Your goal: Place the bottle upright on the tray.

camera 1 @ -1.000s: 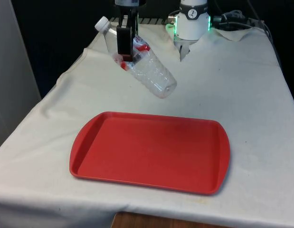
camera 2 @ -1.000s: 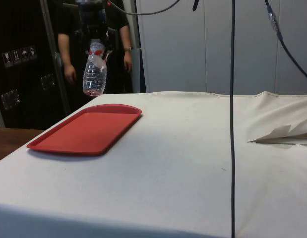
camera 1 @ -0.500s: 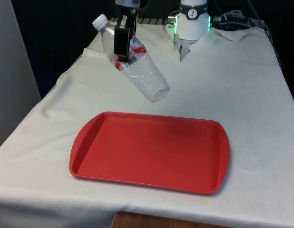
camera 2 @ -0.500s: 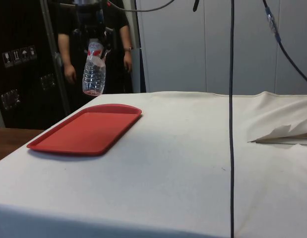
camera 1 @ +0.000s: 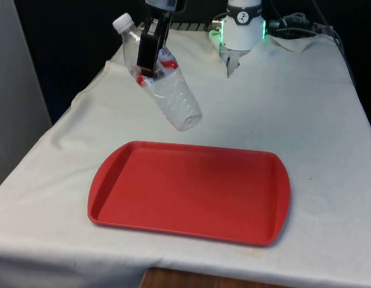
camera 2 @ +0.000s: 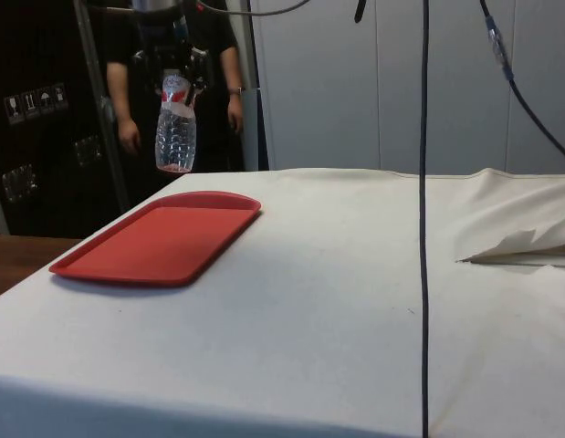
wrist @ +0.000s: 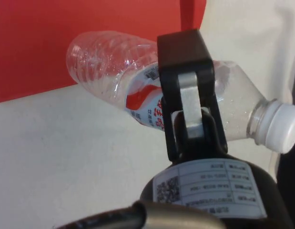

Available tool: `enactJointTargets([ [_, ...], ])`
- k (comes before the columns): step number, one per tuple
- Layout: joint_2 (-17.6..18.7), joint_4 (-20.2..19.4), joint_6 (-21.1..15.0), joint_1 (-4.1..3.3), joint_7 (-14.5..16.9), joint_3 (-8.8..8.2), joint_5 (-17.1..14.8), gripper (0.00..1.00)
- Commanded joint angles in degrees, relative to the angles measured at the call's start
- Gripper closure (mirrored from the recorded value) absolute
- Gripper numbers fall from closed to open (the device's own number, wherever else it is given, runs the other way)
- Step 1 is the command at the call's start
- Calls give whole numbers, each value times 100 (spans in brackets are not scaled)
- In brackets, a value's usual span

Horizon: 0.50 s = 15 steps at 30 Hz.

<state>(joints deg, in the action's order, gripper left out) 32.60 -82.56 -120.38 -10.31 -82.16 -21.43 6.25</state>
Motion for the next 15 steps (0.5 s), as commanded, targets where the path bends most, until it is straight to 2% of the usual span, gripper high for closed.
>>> enactJointTargets([
  [1, 29, 17, -57, -34, -103, -34, 52, 86],
  [2, 0, 0, 0, 0, 0, 0, 0, 86],
  [3, 29, 17, -63, -40, -138, -29, 97, 86],
  [7, 46, 17, -97, -52, -338, 6, 338, 86],
  [10, 69, 17, -120, -46, -458, 34, 464, 86],
  [11, 34, 0, -46, -17, -367, 69, 430, 86],
  [12, 80, 23, -126, -52, -504, 40, 504, 86],
  [15, 126, 29, -166, -63, -665, 63, 659, 86],
])
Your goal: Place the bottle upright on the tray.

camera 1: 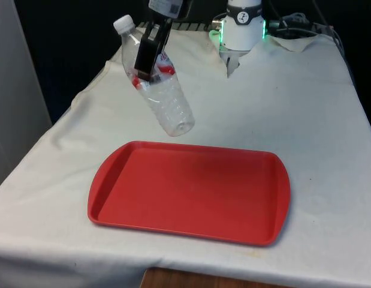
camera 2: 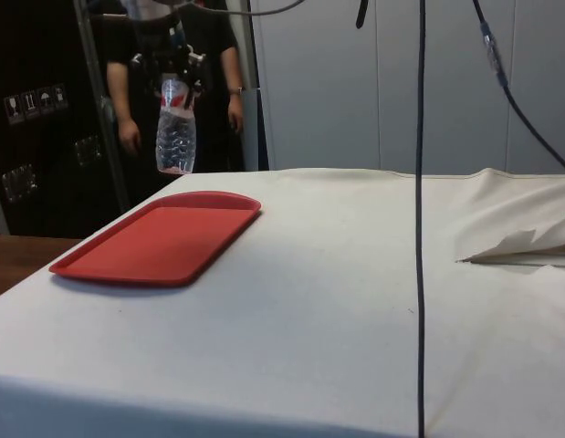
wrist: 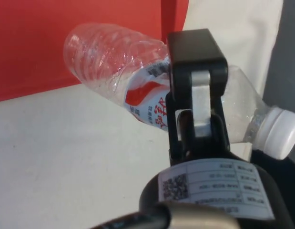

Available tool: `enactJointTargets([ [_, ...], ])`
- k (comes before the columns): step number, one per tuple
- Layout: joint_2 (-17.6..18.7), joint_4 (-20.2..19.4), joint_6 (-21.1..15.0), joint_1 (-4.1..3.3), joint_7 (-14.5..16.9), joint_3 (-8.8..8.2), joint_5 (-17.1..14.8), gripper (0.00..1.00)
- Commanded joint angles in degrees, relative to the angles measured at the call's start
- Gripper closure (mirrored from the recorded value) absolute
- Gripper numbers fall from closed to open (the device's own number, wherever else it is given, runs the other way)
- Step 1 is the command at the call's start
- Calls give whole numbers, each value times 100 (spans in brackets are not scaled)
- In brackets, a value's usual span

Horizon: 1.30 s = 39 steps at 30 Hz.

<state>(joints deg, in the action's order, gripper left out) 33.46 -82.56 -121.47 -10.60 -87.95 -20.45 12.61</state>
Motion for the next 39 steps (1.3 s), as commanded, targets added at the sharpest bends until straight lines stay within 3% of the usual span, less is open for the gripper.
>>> enactJointTargets([
  [1, 46, 34, -63, -34, -132, -23, 63, 86],
  [3, 69, 46, -69, -34, -218, 0, 149, 86],
  [4, 34, 17, -11, 0, -138, 34, 132, 86],
  [5, 86, 52, -69, -34, -258, 11, 189, 86],
  [9, 155, 103, -57, -46, -470, 46, 390, 86],
  [13, 166, 115, -11, -17, -527, 103, 510, 86],
  [15, 218, 155, -29, -52, -710, 86, 647, 86],
  [21, 275, 172, -11, -57, -963, 132, 911, 86],
  [22, 235, 138, -6, -23, -871, 166, 871, 86],
  [23, 286, 178, -6, -57, -1008, 143, 963, 86],
  [30, 372, 195, 34, -63, -1415, 235, 1369, 86],
  [31, 332, 155, 11, -29, -1346, 264, 1352, 86],
  [32, 378, 201, 40, -63, -1455, 246, 1415, 86],
  [39, 464, 246, 109, -63, -1713, 327, 1684, 86],
])
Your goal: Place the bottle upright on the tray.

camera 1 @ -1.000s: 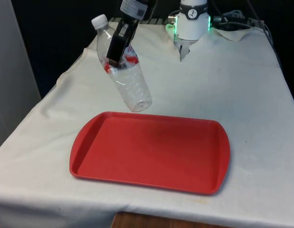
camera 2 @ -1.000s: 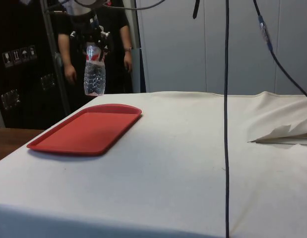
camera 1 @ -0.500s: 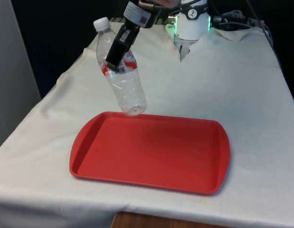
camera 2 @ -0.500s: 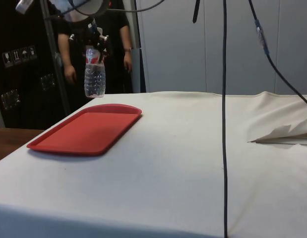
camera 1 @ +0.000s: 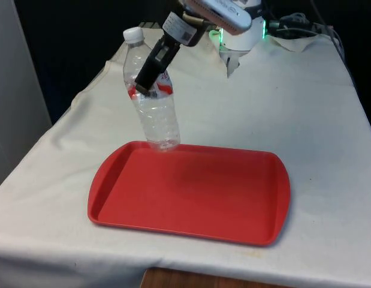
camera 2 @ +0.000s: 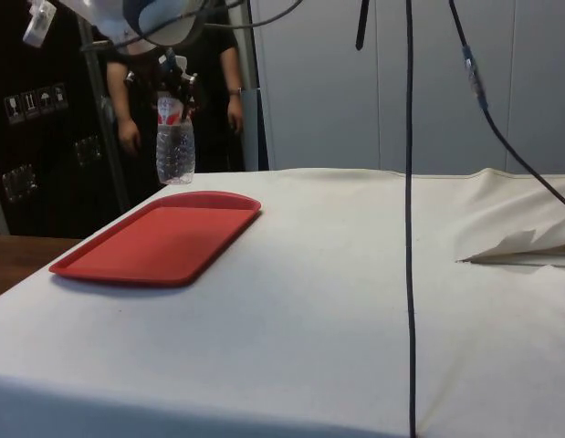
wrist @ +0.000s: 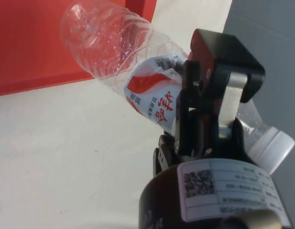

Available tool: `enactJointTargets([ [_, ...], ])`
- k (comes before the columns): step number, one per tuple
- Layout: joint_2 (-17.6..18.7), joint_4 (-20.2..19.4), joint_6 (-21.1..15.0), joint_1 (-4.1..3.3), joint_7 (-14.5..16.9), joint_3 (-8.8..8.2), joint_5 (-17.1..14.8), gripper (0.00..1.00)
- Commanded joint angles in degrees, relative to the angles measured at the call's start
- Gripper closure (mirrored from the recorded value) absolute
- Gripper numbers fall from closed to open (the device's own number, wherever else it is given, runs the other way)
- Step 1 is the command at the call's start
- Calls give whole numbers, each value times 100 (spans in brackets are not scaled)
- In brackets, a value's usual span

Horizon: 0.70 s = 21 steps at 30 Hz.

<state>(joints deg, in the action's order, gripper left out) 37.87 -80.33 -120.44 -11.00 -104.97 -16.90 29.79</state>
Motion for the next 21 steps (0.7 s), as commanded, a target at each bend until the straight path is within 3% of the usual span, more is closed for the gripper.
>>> enactJointTargets([
  [1, 63, 69, 29, -23, -57, -6, 17, 86],
  [21, 401, 350, 63, -17, -74, 46, 115, 86],
])
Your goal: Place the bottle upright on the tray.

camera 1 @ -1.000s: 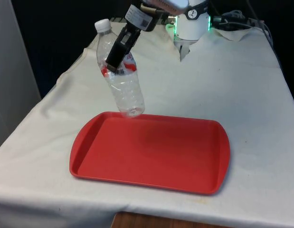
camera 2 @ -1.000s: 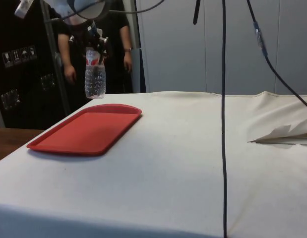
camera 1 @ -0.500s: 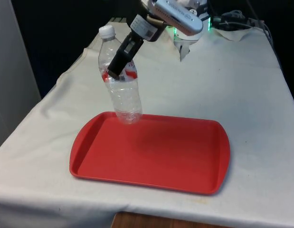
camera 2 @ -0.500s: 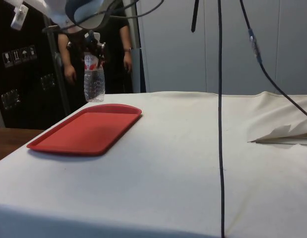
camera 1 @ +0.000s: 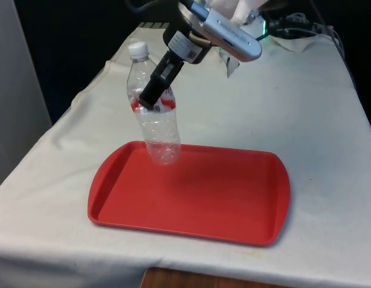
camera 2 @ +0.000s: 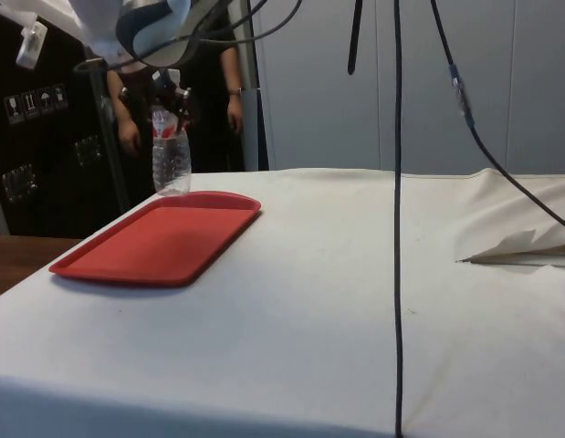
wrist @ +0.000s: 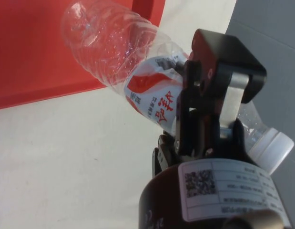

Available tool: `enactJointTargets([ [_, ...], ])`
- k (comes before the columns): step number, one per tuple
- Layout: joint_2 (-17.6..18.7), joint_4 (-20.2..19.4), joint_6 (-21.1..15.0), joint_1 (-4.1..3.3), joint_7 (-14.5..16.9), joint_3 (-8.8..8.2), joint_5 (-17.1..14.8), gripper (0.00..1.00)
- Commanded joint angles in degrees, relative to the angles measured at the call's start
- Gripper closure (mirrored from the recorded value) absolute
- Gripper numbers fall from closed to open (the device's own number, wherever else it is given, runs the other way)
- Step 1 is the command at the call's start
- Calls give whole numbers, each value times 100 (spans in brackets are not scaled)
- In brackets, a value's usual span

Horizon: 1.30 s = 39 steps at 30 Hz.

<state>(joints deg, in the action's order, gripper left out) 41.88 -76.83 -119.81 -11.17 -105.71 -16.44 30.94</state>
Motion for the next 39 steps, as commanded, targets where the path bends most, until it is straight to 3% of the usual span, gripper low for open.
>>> enactJointTargets([
  [1, 40, 34, 6, -11, -40, 0, 6, 86],
  [15, 160, 29, 11, -23, -166, 80, 189, 86],
  [29, 350, 63, 34, -69, -590, 183, 579, 86],
  [34, 361, 29, 52, -46, -676, 241, 710, 86],
  [39, 453, 74, 92, -80, -854, 264, 859, 86],
])
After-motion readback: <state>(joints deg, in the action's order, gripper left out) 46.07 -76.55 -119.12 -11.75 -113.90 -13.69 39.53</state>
